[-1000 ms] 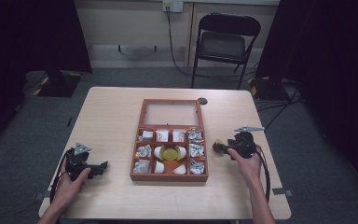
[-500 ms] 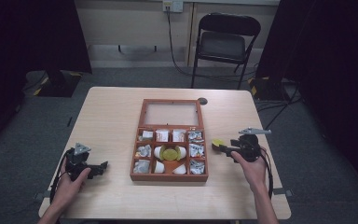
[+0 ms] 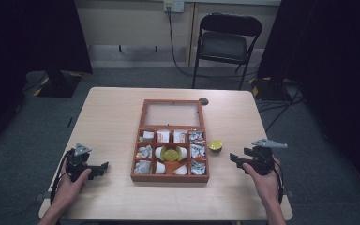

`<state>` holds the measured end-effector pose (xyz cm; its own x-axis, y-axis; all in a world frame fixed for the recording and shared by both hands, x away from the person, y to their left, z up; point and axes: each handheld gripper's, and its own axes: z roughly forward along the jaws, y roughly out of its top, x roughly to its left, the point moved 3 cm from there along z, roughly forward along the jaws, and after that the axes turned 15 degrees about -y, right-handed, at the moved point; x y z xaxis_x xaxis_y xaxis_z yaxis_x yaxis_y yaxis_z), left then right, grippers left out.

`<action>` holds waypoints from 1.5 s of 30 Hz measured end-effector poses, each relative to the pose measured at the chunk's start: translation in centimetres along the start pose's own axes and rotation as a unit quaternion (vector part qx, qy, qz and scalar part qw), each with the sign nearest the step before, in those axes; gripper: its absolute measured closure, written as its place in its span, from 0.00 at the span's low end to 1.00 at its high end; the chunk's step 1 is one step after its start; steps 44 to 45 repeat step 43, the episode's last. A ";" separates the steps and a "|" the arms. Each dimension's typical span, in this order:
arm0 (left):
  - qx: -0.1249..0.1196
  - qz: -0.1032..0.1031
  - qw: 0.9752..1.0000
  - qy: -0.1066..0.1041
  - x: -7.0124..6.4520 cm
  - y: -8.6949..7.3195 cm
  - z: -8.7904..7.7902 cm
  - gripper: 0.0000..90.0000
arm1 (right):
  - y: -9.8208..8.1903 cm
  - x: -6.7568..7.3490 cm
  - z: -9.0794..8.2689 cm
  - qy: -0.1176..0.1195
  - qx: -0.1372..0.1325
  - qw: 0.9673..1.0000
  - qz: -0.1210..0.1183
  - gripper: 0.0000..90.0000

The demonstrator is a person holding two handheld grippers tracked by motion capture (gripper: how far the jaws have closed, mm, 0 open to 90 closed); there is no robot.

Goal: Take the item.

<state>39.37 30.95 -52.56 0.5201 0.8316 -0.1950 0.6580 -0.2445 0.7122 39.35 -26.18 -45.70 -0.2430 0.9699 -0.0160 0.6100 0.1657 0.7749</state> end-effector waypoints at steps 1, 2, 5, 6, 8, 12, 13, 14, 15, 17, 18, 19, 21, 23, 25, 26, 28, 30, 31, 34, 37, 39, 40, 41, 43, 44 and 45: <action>0.000 0.000 1.000 0.000 0.0 0.0 0.0 0.00 | -0.3 -0.2 0.0 -0.003 0.003 1.000 0.001 0.31; 0.000 0.000 1.000 0.000 0.0 0.0 0.0 0.00 | -0.7 -0.4 0.0 -0.008 0.006 1.000 0.002 0.31; 0.000 0.000 1.000 0.000 0.0 0.0 0.0 0.00 | -1.6 -1.2 0.1 -0.014 0.010 1.000 0.006 0.25; 0.000 0.000 1.000 0.000 0.0 0.0 0.0 0.00 | -1.9 -1.4 0.2 -0.019 0.010 1.000 0.006 0.23; 0.000 0.000 1.000 0.000 0.0 0.0 0.0 0.00 | -2.4 -1.9 0.5 -0.025 0.016 1.000 0.009 0.22; -0.002 -0.001 1.000 0.000 0.0 0.0 0.0 0.00 | -3.3 -2.6 1.3 -0.049 0.037 0.998 0.007 0.20; -0.001 -0.001 1.000 0.000 0.0 0.0 0.0 0.00 | -3.6 -2.6 1.6 -0.053 0.046 0.998 0.003 0.20; -0.002 -0.001 1.000 0.000 0.0 0.0 0.0 0.00 | -3.9 -2.5 1.7 -0.056 0.053 0.997 -0.001 0.20; -0.002 -0.001 1.000 0.000 0.0 0.0 0.0 0.00 | -4.0 -2.5 1.8 -0.058 0.058 0.997 -0.005 0.20; -0.002 -0.001 1.000 -0.001 0.0 0.0 0.0 0.00 | -4.4 -2.3 2.1 -0.069 0.069 0.995 -0.014 0.20; 0.000 0.001 1.000 -0.001 0.0 0.0 0.0 0.00 | -4.6 -2.2 2.3 -0.074 0.077 0.994 -0.015 0.20; -0.001 0.001 1.000 -0.001 0.0 -0.1 0.0 0.00 | -4.8 -2.2 2.5 -0.076 0.083 0.993 -0.019 0.19; 0.000 0.001 1.000 -0.001 0.0 -0.1 0.0 0.00 | -4.9 -2.1 2.6 -0.089 0.081 0.992 -0.028 0.19; -0.001 0.001 1.000 -0.001 0.0 -0.1 0.0 0.00 | -5.0 -2.2 2.6 -0.092 0.078 0.992 -0.024 0.19; -0.001 0.001 1.000 -0.001 0.0 -0.1 0.0 0.00 | -5.2 -2.2 2.6 -0.105 0.070 0.992 -0.027 0.16; 0.001 0.001 1.000 -0.002 0.0 -0.1 -0.1 0.00 | -5.3 -2.3 2.7 -0.108 0.066 0.992 -0.025 0.15; 0.000 0.001 1.000 -0.001 0.0 -0.1 0.0 0.00 | -5.5 -2.3 2.7 -0.110 0.057 0.992 -0.021 0.15; -0.001 0.001 1.000 -0.001 0.0 -0.1 0.0 0.00 | -5.6 -2.3 2.7 -0.111 0.053 0.992 -0.019 0.14; 0.001 0.001 1.000 -0.002 0.0 -0.1 -0.1 0.00 | -5.6 -2.3 2.7 -0.113 0.052 0.992 -0.019 0.14; 0.000 0.001 1.000 -0.001 0.0 -0.1 0.0 0.00 | -5.8 -2.2 2.8 -0.118 0.046 0.992 -0.015 0.10; -0.001 0.001 1.000 -0.001 0.0 0.0 0.0 0.00 | -6.0 -2.2 2.7 -0.122 0.037 0.992 -0.010 0.10; -0.002 0.000 1.000 -0.001 0.0 0.0 0.0 0.00 | -6.1 -2.2 2.5 -0.126 0.037 0.991 -0.007 0.10; 0.001 0.002 1.000 -0.002 0.0 0.0 0.0 0.00 | -6.2 -2.1 2.5 -0.127 0.037 0.991 -0.005 0.10; -0.001 0.002 1.000 -0.001 0.0 0.0 0.1 0.00 | -6.2 -2.1 2.5 -0.128 0.037 0.991 -0.005 0.10; -0.001 0.002 1.000 -0.001 0.0 0.0 0.1 0.00 | -6.2 -2.1 2.5 -0.128 0.037 0.991 -0.005 0.10; -0.001 0.002 1.000 -0.001 0.0 0.0 0.1 0.00 | -6.2 -2.1 2.5 -0.128 0.037 0.991 -0.005 0.10; -0.001 0.002 1.000 -0.001 0.0 0.0 0.1 0.00 | -6.2 -2.1 2.5 -0.128 0.037 0.991 -0.005 0.10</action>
